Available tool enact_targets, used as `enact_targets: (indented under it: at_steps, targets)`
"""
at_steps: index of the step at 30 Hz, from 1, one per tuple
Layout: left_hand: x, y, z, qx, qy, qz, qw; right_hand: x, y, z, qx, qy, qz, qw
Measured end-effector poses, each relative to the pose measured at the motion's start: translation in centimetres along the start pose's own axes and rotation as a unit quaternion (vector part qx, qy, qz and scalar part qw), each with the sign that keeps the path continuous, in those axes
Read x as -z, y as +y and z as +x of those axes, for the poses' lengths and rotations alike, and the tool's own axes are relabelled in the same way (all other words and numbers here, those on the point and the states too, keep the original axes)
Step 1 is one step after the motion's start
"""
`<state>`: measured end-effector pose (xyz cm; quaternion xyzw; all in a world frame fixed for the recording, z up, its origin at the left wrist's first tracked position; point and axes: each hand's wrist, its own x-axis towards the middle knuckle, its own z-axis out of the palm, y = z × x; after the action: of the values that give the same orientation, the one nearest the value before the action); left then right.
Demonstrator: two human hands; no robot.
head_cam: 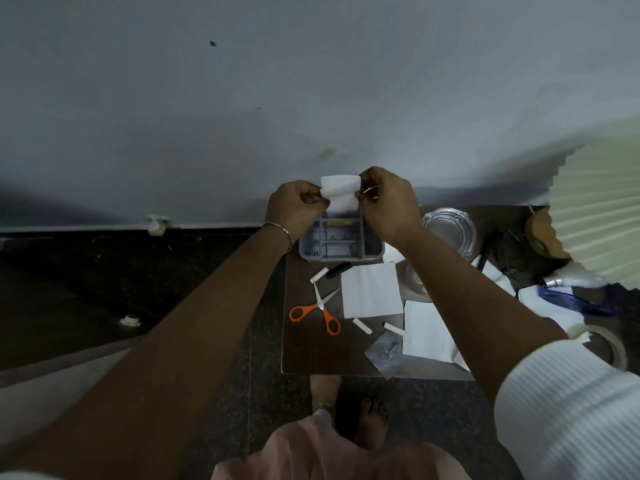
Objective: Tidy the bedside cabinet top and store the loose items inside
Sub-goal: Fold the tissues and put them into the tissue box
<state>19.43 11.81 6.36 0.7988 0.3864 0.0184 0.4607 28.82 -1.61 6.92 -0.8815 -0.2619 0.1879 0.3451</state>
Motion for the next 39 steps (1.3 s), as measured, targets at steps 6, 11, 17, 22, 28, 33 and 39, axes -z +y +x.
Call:
enact_targets:
  at_steps: [6,11,17,22,28,33,39]
  targets:
    - [-0.4,-0.3,0.4,-0.009,-0.018,0.029,0.999,-0.5,0.5,-0.2,0.003,-0.035,-0.038,0.999]
    - [-0.8,-1.1,0.6,-0.013,-0.014,0.005,1.000,-0.7,0.8,-0.4,0.005,-0.025,-0.043,0.999]
    - [-0.9,-0.8,-1.0,-0.017,0.043,-0.061,0.997,-0.6,0.8,-2.4,0.005,0.046,0.002,0.999]
    - [-2.2,0.0,-6.6,0.014,0.142,-0.132,0.981,-1.7,1.0,-7.5,0.002,0.136,0.062,0.989]
    - [-6.3,-2.8,-13.0,0.157,0.091,-0.135,0.974,-3.3,4.2,-16.1,-0.071,0.136,0.070,0.986]
    - [-9.8,-5.0,-14.7,0.238,-0.034,-0.093,0.966,-3.9,7.7,-19.4,-0.134,0.011,-0.037,0.990]
    - [-11.9,-5.1,-14.6,0.270,-0.003,-0.101,0.958,-3.1,7.8,-19.5,-0.122,-0.149,-0.196,0.961]
